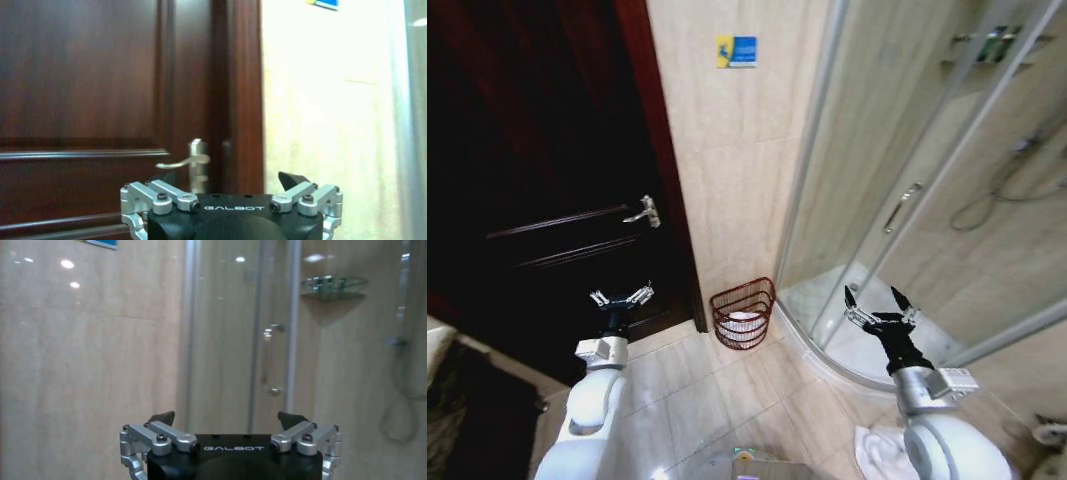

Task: Discard the used towel into the hamper.

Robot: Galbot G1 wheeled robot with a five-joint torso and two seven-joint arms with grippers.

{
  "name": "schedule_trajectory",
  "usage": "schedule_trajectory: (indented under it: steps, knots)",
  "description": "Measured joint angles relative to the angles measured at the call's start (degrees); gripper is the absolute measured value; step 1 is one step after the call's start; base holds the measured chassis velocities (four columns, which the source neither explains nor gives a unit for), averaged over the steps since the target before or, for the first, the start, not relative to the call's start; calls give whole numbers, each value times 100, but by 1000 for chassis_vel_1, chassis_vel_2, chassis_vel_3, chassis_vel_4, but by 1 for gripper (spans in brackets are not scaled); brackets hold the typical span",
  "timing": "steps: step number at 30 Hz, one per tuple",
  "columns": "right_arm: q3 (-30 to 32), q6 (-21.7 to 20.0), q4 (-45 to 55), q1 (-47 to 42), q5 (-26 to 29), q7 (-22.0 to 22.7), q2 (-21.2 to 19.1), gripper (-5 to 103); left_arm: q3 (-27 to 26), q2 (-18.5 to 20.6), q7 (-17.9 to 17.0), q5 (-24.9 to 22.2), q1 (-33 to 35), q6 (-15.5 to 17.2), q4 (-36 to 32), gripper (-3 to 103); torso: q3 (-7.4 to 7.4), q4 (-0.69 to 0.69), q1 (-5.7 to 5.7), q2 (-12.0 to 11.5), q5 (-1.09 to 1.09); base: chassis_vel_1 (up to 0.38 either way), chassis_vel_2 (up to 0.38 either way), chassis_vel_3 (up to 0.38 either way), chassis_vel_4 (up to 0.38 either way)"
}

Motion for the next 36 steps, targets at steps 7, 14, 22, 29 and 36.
schedule_trajectory:
  steps: [7, 14, 22, 29, 36]
  knots:
    - [8, -61, 11, -46, 0, -1, -1, 100, -2, 2, -17, -3, -5, -3, 16, 100, 0, -1, 0, -1, 1, -103, -111, -128, -118]
    - [27, -204, 60, -78, -36, -32, -10, 100, 16, -14, -19, -14, -14, -84, 46, 100, -1, -2, -1, -1, 0, -114, -115, -123, -115]
    - [32, -225, 76, -88, -38, -35, -5, 100, 19, -16, -34, -120, -18, -134, 25, 100, -1, 0, 0, -1, 0, -76, -64, -36, -46]
    - [35, -205, 77, -95, -38, -37, -4, 100, 15, -36, -80, -145, 15, -148, 25, 100, -1, 1, -1, -1, 0, -51, -53, 62, 57]
    - [37, -183, 79, -106, -38, -43, 4, 100, 9, -36, -86, -154, 66, -103, 13, 100, -1, -1, -1, -1, 0, -60, -70, 63, 61]
